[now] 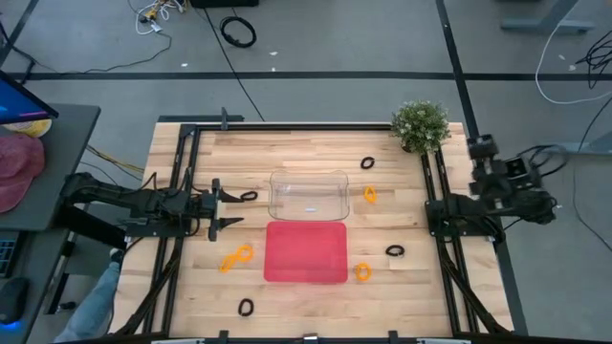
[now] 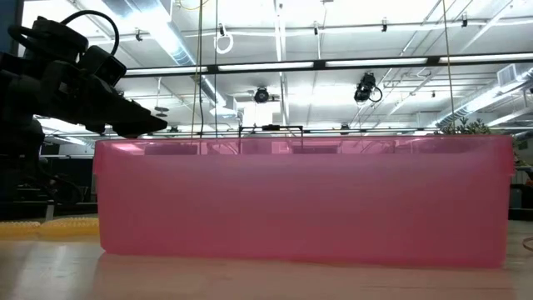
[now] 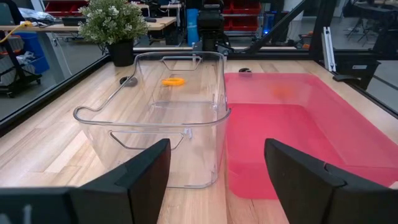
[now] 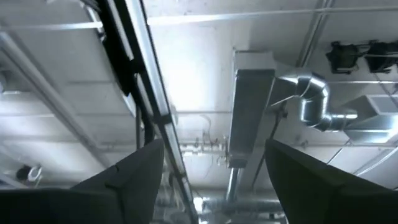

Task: Sort spring keychains
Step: Put the orange spring keychain into the pink bin

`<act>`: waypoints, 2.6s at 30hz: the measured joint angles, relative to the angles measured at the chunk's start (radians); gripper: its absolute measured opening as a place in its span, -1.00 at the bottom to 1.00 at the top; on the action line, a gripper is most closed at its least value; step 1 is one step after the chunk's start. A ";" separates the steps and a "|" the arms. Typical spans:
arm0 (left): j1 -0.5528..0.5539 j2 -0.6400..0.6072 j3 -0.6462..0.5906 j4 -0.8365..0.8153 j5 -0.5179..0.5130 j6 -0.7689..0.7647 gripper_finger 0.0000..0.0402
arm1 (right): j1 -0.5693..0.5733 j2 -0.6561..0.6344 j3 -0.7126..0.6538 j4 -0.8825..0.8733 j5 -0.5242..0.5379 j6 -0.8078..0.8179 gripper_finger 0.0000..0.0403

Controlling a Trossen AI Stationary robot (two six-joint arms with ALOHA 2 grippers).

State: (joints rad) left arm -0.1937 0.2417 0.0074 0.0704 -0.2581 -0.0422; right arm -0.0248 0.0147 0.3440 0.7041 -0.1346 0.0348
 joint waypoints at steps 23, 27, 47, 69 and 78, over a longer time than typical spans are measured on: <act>0.000 0.000 0.000 0.000 0.000 0.000 0.30 | 0.000 0.648 1.008 -1.116 -0.103 0.013 0.40; 0.000 0.000 0.000 0.000 0.000 0.000 0.30 | 0.000 0.770 1.151 -1.313 -0.128 0.044 0.40; 0.000 0.000 0.000 0.000 0.000 0.000 0.30 | 0.326 1.075 1.260 -1.723 0.005 0.177 0.40; 0.000 0.000 0.000 0.000 0.000 0.000 0.30 | 0.537 1.428 1.251 -2.059 0.216 0.297 0.40; 0.000 0.000 0.000 0.000 0.000 0.000 0.30 | 0.537 1.448 1.057 -1.935 0.213 0.294 0.40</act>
State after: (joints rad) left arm -0.1940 0.2417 0.0075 0.0703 -0.2581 -0.0422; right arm 0.5125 1.4622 1.4009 -1.2305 0.0786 0.3290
